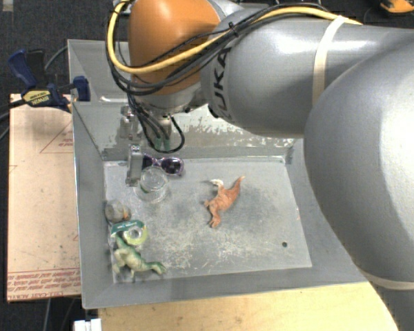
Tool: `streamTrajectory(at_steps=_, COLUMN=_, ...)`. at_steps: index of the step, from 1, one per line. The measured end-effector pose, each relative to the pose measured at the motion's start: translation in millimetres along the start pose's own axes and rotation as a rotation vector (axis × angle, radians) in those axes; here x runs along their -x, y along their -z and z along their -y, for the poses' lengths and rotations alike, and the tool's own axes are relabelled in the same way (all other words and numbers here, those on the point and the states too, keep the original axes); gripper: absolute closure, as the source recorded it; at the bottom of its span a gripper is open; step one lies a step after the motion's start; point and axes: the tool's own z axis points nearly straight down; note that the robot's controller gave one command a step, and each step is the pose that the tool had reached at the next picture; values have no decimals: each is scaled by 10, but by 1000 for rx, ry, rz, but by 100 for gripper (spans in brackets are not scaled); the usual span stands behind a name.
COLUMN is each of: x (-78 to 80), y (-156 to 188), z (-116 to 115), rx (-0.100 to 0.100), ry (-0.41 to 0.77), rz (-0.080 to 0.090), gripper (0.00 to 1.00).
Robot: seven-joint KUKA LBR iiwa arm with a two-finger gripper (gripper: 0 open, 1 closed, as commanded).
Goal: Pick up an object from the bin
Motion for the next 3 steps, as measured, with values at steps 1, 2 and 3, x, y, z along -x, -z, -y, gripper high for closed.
streamTrajectory(at_steps=1, x=0, y=0, z=0, rx=0, ry=0, rz=0, gripper=0)
streamTrajectory(at_steps=2, x=-333, y=-782, z=-3, rx=2, ry=106, rz=4, gripper=0)
streamTrajectory(at_steps=3, x=-343, y=-585, z=11, rx=1, ry=58, rz=1, gripper=0)
